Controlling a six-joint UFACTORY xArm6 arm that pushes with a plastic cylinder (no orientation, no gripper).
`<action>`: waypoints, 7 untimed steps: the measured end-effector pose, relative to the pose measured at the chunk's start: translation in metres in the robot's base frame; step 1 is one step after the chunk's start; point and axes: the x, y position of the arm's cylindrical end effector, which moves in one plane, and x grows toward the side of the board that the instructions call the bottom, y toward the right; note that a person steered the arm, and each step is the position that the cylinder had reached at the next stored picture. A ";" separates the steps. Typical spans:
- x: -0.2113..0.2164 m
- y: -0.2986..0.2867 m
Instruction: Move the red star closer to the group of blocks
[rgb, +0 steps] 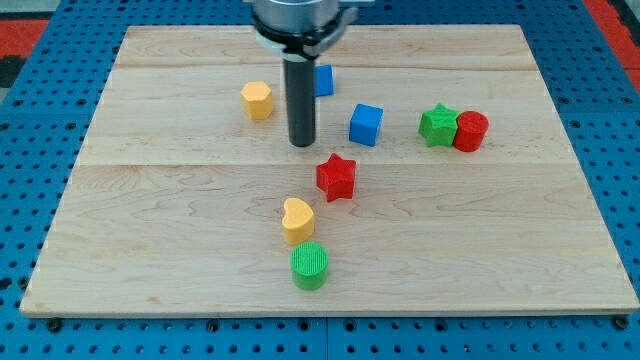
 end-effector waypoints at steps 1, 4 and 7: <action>-0.014 0.090; 0.069 -0.045; 0.085 0.152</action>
